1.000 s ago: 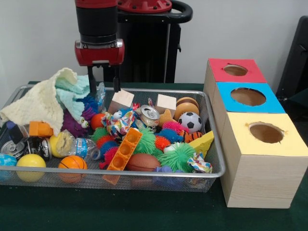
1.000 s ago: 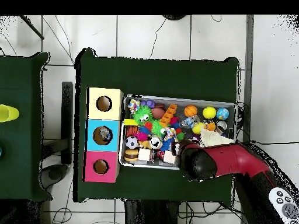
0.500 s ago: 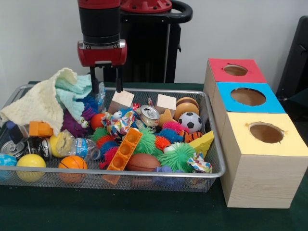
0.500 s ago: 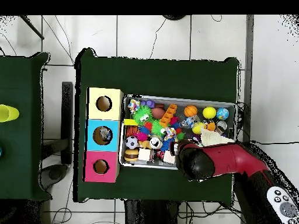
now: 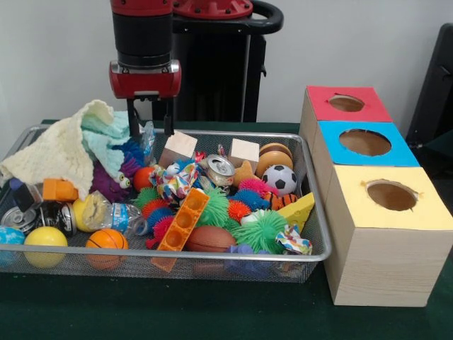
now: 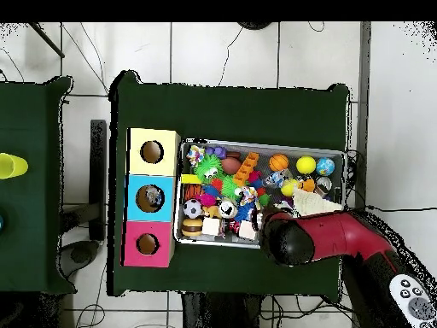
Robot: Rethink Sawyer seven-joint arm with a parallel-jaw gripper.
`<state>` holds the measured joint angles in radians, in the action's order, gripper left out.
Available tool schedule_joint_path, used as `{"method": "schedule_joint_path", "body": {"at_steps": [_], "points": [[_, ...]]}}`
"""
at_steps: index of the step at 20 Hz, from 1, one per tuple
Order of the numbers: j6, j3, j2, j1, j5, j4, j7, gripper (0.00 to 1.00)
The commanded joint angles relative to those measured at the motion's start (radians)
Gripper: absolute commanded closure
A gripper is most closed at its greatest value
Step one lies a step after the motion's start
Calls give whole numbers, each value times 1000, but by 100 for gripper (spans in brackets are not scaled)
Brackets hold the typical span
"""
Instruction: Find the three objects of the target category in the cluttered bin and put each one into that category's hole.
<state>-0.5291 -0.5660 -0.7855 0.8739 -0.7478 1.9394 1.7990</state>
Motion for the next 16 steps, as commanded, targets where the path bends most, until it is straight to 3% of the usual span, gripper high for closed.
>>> {"method": "schedule_joint_path", "body": {"at_steps": [1, 16], "points": [[-9, 37, 33, -16, -87, -87, -69, 0], [-14, 44, 46, -13, -92, -82, -73, 0]]}}
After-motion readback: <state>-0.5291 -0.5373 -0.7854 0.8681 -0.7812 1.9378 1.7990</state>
